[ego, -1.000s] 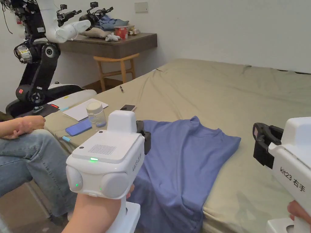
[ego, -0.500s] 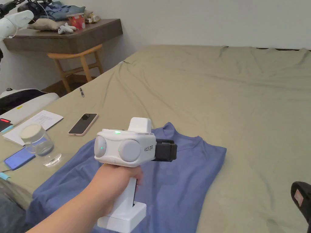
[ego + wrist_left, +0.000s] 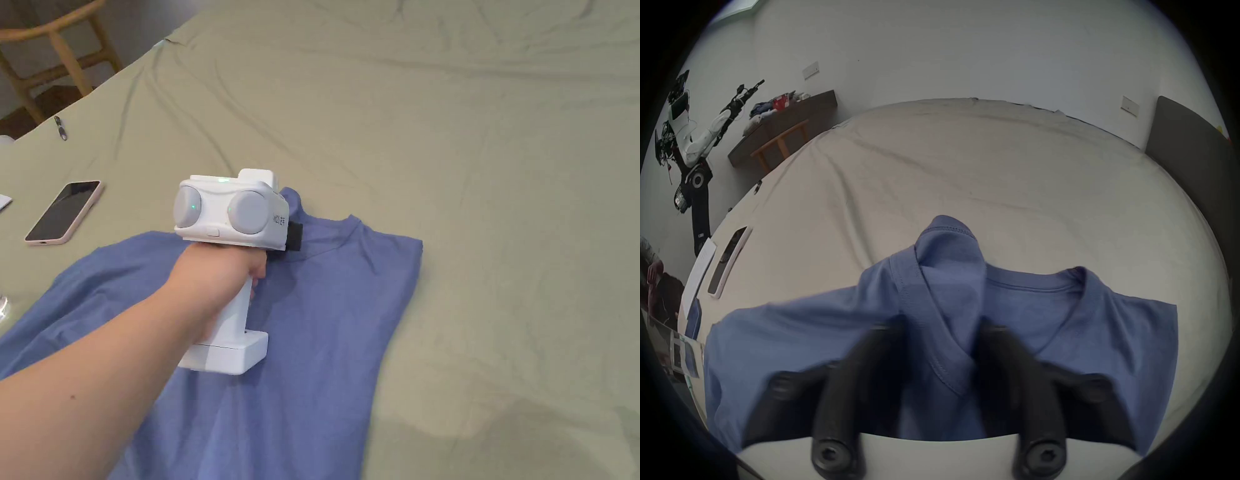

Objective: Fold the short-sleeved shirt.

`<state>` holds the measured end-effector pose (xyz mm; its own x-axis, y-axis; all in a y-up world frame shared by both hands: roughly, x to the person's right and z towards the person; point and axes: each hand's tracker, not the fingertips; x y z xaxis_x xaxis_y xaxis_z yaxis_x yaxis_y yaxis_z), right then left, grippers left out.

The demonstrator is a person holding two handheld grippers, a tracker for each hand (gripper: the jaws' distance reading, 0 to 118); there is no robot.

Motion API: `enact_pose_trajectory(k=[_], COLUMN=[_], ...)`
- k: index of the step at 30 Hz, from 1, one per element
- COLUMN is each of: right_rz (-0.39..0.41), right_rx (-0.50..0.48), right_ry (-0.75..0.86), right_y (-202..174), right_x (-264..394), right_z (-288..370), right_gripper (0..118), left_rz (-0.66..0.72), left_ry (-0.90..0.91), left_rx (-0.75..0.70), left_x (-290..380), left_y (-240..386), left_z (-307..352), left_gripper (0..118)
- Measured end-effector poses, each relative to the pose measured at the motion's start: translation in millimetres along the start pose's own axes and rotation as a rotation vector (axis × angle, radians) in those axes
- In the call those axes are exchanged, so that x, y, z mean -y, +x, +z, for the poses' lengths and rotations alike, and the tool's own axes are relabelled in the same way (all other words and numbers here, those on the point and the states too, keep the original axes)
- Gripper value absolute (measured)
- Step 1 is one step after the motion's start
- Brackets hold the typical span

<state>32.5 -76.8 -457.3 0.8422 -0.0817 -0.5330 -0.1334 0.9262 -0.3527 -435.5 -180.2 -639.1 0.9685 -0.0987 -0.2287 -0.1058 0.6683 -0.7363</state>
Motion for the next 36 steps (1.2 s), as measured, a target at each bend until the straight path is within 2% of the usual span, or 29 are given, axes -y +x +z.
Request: enact_pose_trajectory(k=[4,9,13,18,23,25,27,30,34,36], right_rz=[0.024,0.018,0.004,-0.051,-0.037,-0.05,-0.098,-0.116,-0.143,-0.147], right_rx=[0.004,-0.005,0.008,0.033,0.092,0.125,0.17,0.232,0.29,0.355], right_ry=[-0.007,0.059,0.094,0.152,0.194,0.188,0.199,0.219,0.262,0.285], right_y=[-6.4,-7.4,-7.1,-1.3,9.6,18.7,31.8,49.0,74.0,87.2], right_x=[-0.4,-16.3,-22.5,-34.0,-38.9,-39.7,-40.1,-40.8,-40.6,-40.3], right_z=[4.3,17.0,24.4,40.4,56.7,62.3,71.9,86.0,109.8,123.5], right_gripper=[0,0,0,0,0,0,0,0,0,0], left_rz=[-0.013,0.124,0.085,0.015,-0.03,-0.076,-0.128,-0.156,-0.221,-0.254], left_ry=[0.028,0.227,0.422,0.524,0.653,0.709,0.768,0.826,0.829,0.794], left_rx=[0.026,0.118,0.145,0.172,0.141,0.166,0.192,0.291,0.425,0.512], left_x=[9.1,-2.8,-28.9,-88.4,-157.7,-177.8,-194.1,-204.3,-195.0,-179.7], left_y=[-2.7,-18.9,-14.7,8.1,36.7,61.3,95.5,147.4,232.2,276.6], left_z=[16.7,102.2,195.6,294.2,366.0,394.0,420.0,447.3,460.6,451.9], left_gripper=[0,0,0,0,0,0,0,0,0,0])
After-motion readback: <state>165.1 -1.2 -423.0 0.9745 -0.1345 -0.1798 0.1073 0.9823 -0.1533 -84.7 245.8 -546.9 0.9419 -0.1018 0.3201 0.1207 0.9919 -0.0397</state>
